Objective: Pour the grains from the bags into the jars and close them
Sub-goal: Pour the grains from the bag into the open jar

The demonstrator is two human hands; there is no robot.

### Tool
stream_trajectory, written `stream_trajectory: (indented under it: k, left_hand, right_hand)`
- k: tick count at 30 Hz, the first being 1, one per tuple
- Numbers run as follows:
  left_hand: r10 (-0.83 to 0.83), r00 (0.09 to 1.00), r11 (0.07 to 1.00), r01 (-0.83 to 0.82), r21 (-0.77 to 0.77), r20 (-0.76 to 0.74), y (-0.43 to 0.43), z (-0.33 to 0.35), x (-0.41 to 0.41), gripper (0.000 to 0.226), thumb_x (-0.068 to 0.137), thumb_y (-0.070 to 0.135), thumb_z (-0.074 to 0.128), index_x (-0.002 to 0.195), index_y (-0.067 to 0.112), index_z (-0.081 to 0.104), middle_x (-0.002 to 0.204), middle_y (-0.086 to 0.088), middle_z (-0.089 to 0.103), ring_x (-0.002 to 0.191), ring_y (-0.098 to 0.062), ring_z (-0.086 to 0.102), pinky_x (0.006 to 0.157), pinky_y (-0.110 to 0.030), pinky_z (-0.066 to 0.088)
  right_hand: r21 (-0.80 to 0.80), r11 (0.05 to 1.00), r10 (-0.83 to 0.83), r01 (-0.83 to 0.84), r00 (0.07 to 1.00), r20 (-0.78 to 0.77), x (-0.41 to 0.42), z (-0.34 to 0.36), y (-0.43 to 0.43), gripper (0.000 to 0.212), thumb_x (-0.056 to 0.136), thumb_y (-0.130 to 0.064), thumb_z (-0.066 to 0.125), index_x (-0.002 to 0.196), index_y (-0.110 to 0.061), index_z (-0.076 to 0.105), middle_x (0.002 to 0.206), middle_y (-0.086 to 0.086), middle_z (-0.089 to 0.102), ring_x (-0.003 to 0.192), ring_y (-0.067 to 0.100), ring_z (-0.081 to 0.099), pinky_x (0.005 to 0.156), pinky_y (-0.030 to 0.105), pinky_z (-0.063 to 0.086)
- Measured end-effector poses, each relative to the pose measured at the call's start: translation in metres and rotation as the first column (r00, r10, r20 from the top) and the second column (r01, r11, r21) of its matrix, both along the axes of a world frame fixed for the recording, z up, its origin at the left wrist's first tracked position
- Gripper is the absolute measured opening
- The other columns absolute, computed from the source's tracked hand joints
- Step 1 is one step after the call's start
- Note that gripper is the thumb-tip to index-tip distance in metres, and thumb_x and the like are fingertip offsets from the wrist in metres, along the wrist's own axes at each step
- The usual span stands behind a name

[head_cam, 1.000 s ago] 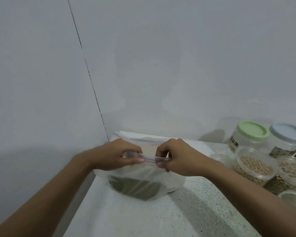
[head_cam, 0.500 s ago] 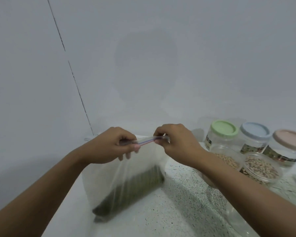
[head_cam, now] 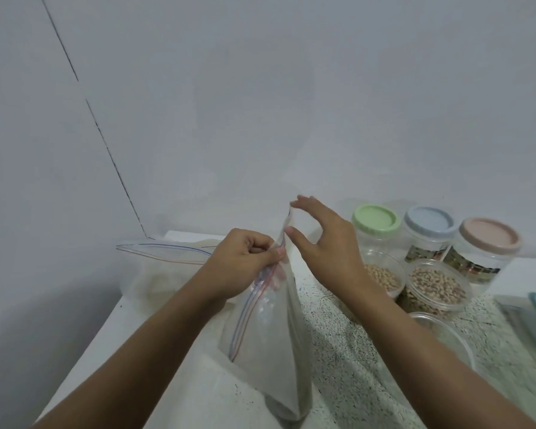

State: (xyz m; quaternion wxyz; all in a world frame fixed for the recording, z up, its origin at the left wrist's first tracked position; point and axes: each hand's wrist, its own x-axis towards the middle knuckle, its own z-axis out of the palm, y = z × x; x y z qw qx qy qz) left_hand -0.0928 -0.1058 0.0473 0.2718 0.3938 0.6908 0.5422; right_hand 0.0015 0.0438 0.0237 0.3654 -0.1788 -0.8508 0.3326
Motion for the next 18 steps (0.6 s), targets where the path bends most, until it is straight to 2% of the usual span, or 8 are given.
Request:
stream_trajectory:
  k: [1, 3, 5, 6, 9, 11, 14, 18]
  left_hand:
    - [0.002, 1.000, 1.000, -0.002, -0.007, 0.029, 0.004, -0.001, 0.004, 0.024, 0.100, 0.011, 0.061, 0.092, -0.008, 0.073, 0.077, -0.023, 0.074, 0.062, -0.025, 0.066, 0.066, -0.028, 0.051]
    - [-0.003, 0.997, 1.000, 0.005, -0.021, 0.072, 0.007, -0.002, 0.008, 0.024, 0.101, 0.012, 0.059, 0.092, -0.004, 0.075, 0.083, -0.027, 0.073, 0.069, -0.028, 0.065, 0.066, -0.030, 0.046]
    - [-0.012, 0.995, 0.999, 0.016, -0.037, 0.099, 0.008, -0.006, 0.013, 0.024, 0.101, 0.015, 0.059, 0.092, 0.000, 0.076, 0.091, -0.029, 0.072, 0.075, -0.030, 0.063, 0.068, -0.035, 0.045]
    - [-0.008, 0.994, 0.999, 0.013, -0.037, 0.111, 0.008, -0.008, 0.015, 0.024, 0.101, 0.016, 0.060, 0.092, 0.002, 0.077, 0.092, -0.028, 0.072, 0.076, -0.029, 0.063, 0.068, -0.035, 0.046]
    - [0.021, 0.988, 0.999, -0.017, -0.029, 0.155, 0.008, -0.019, 0.023, 0.022, 0.101, 0.019, 0.061, 0.094, 0.005, 0.076, 0.085, -0.018, 0.073, 0.074, -0.025, 0.063, 0.068, -0.033, 0.047]
    - [0.033, 0.979, 0.999, -0.029, -0.023, 0.202, 0.007, -0.027, 0.029, 0.019, 0.100, 0.020, 0.061, 0.100, 0.005, 0.073, 0.087, -0.010, 0.076, 0.077, -0.028, 0.069, 0.071, -0.037, 0.055]
    - [0.042, 0.957, 0.999, -0.046, 0.006, 0.287, 0.005, -0.038, 0.037, 0.022, 0.098, 0.022, 0.064, 0.110, 0.004, 0.068, 0.098, -0.015, 0.077, 0.092, -0.039, 0.073, 0.085, -0.048, 0.059]
    - [0.024, 0.917, 0.995, -0.059, 0.076, 0.399, -0.001, -0.048, 0.042, 0.032, 0.092, 0.030, 0.064, 0.110, 0.003, 0.069, 0.102, -0.019, 0.075, 0.089, -0.040, 0.073, 0.081, -0.046, 0.059]
  right_hand:
    - [-0.111, 0.994, -0.005, 0.002, 1.000, -0.024, 0.006, -0.001, -0.002, 0.032, 0.093, -0.021, 0.074, 0.124, -0.024, 0.068, 0.134, -0.009, 0.065, 0.130, 0.005, 0.054, 0.106, 0.024, 0.043]
    - [-0.334, 0.942, -0.014, -0.008, 0.998, -0.066, 0.014, -0.002, -0.007, 0.020, 0.092, -0.022, 0.075, 0.111, -0.026, 0.071, 0.114, -0.009, 0.071, 0.105, 0.007, 0.066, 0.087, 0.030, 0.056]
    - [-0.502, 0.864, -0.015, -0.018, 0.998, -0.062, 0.023, -0.004, -0.011, 0.009, 0.092, -0.025, 0.075, 0.100, -0.025, 0.071, 0.097, -0.004, 0.071, 0.083, 0.016, 0.069, 0.066, 0.029, 0.057]
    - [-0.557, 0.830, 0.004, -0.032, 0.999, -0.052, 0.027, -0.005, -0.012, 0.007, 0.093, -0.026, 0.074, 0.098, -0.023, 0.071, 0.092, -0.001, 0.071, 0.076, 0.018, 0.069, 0.060, 0.027, 0.054]
    - [-0.664, 0.743, 0.078, -0.083, 0.996, -0.037, 0.036, -0.011, -0.015, 0.007, 0.093, -0.024, 0.073, 0.097, -0.018, 0.072, 0.079, -0.002, 0.068, 0.068, 0.012, 0.066, 0.060, 0.025, 0.052]
    - [-0.701, 0.705, 0.100, -0.111, 0.993, -0.056, 0.041, -0.015, -0.018, 0.007, 0.093, -0.021, 0.074, 0.096, -0.015, 0.072, 0.077, -0.002, 0.067, 0.069, 0.012, 0.066, 0.062, 0.024, 0.053]
    - [-0.726, 0.675, 0.098, -0.130, 0.991, -0.087, 0.049, -0.020, -0.021, 0.009, 0.091, -0.018, 0.076, 0.096, -0.012, 0.073, 0.077, 0.001, 0.066, 0.072, 0.014, 0.067, 0.063, 0.025, 0.055]
    - [-0.712, 0.688, 0.107, -0.137, 0.990, -0.087, 0.059, -0.027, -0.023, 0.010, 0.088, -0.015, 0.079, 0.096, -0.010, 0.075, 0.083, 0.009, 0.071, 0.077, 0.027, 0.070, 0.068, 0.033, 0.060]
